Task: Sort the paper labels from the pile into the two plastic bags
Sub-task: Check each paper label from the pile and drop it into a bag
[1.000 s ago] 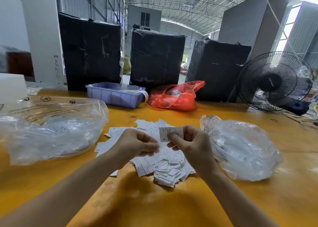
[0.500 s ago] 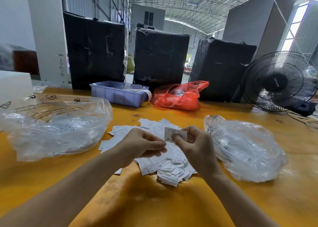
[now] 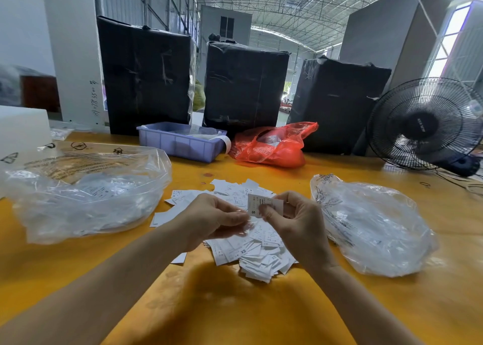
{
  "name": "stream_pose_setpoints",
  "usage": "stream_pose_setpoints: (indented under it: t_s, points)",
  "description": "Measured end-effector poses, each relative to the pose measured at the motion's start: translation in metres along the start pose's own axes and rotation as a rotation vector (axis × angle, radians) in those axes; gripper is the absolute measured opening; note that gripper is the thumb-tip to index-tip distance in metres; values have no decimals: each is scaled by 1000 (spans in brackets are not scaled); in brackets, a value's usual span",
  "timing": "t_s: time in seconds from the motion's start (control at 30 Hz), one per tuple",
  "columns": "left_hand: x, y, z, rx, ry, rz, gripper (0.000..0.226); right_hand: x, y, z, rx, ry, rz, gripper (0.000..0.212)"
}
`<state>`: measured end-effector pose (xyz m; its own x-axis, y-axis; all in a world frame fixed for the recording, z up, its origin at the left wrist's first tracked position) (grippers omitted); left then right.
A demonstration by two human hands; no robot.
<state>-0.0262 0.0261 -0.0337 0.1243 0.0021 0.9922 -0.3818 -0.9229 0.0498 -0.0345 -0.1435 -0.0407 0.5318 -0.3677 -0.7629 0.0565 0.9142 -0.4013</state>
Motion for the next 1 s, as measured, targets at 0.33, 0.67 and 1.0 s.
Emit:
stream_pose_setpoints:
  t_s: [0.33,0.67,1.0]
  points:
    - [0,1,0,1,8,63,9,1,3,-2,-22,-8,-77,12]
    - [2,1,-2,2,5,87,12,-1,-2,0,5,35,-10,14]
    - [2,2,-1,-10,9,68,10,-1,0,-1,-5,13,-51,17]
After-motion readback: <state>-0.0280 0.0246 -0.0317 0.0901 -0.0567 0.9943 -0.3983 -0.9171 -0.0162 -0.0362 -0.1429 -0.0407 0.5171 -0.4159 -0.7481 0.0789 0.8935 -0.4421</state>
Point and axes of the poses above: each hand's wrist, its own z-axis towards the middle knuckle, its own y-axis out of the palm, x = y × z, the point moved 1 cm from there along z, towards the middle knuckle, and after that the axes turned 11 degrees about -x, right-handed, at the moved point
